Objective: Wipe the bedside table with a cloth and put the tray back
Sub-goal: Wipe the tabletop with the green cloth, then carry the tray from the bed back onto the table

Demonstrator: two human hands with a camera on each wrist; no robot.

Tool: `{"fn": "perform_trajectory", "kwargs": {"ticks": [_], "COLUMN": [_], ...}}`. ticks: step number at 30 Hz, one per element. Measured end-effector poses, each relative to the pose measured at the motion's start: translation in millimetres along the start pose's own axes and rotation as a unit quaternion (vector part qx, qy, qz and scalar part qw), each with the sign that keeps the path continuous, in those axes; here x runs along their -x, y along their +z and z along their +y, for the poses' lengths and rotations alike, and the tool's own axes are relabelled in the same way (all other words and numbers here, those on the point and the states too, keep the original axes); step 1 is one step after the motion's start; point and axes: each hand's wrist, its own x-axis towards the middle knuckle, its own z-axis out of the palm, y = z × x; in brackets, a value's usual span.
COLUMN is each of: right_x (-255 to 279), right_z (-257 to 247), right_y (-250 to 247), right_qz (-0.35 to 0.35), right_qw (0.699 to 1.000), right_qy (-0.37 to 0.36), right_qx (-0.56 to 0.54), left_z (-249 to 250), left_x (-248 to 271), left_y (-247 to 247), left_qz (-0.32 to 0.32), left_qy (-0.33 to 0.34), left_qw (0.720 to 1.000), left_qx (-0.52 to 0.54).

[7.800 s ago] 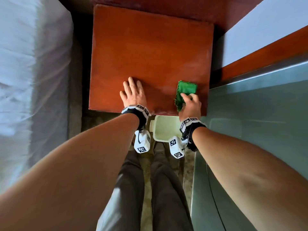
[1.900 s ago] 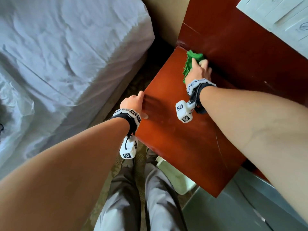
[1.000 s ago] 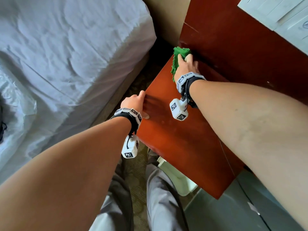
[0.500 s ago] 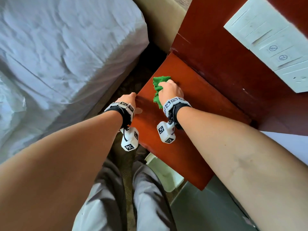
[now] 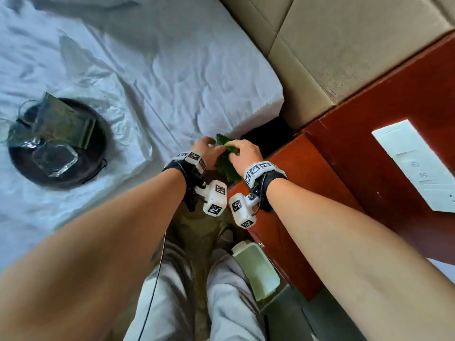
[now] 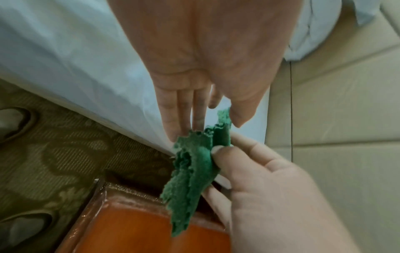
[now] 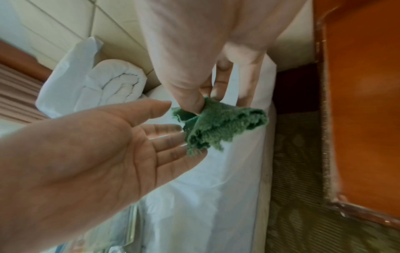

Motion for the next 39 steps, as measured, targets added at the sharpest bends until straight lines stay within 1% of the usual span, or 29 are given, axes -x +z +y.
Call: {"fn": "perform_trajectory", "kwargs": {"ticks": [2,5,8,11,16,18,21,22,24,26,28,31,33,36,38,39], "right_x": [2.5,5.7,5.6,2.8,-0.8,-2.5,-5.4,-9.7,-8.1,-14.6,-23.2,-42.7,-59.0,-85.0,-103.6,-113.5], "right_z": [-37.2,-96.5,-151.8,-203.5,-279.9,-302.0,-319.8,-346.3,-346.0,-353.0,-357.5,-358.0,-356.1,-348.9,-342.3,-338.0], "right_y": [4.2,14.9,31.7,52.3,92.9,110.6,133.6,155.5,155.2,166.2,175.8,185.8,189.2,191.2,193.9,196.5], "right_qz": [-0.018,-0.064,-0.104,-0.142,-0.159,-0.166,-0.189,-0.217,-0.236,-0.264,-0.279,-0.271,-0.255,-0.242,-0.236,-0.233], "right_qw": [1.000,0.995,0.985,0.977,0.977,0.979,0.977,0.971,0.966,0.959,0.958,0.960,0.962,0.956,0.952,0.949], "right_qy": [-0.015,-0.060,-0.102,-0.125,-0.134,-0.121,-0.088,-0.088,-0.063,-0.062,-0.063,-0.073,-0.075,-0.067,-0.049,-0.040], "right_qx": [0.007,0.047,0.093,0.099,0.039,-0.004,-0.052,-0.050,-0.088,-0.082,-0.036,0.027,0.067,0.149,0.191,0.210], "left_z": [2.7,2.7,-4.5,-16.5,-47.8,-61.4,-75.3,-89.2,-90.5,-100.8,-106.8,-117.8,-130.0,-149.2,-174.9,-196.7], "left_x": [13.0,33.0,48.6,59.2,70.2,72.0,73.7,74.9,74.9,71.3,69.6,60.6,51.7,39.6,19.0,1.3], "left_y": [-38.6,-98.5,-155.0,-209.5,-289.2,-311.9,-331.7,-358.9,-357.3,-366.6,-373.7,-385.5,-394.4,-408.0,-413.1,-413.2], "left_qz": [-0.004,-0.006,-0.013,0.016,0.063,0.083,0.080,0.092,0.080,0.081,0.081,0.104,0.138,0.181,0.196,0.202], "left_qy": [-0.030,-0.040,-0.027,-0.015,-0.025,-0.022,-0.037,-0.043,-0.042,-0.047,-0.069,-0.100,-0.124,-0.165,-0.196,-0.217], "left_qw": [0.995,0.982,0.980,0.979,0.966,0.956,0.934,0.919,0.915,0.910,0.900,0.886,0.888,0.895,0.903,0.908], "left_qx": [0.095,0.182,0.199,0.201,0.251,0.280,0.345,0.380,0.393,0.404,0.422,0.441,0.421,0.372,0.329,0.297]}}
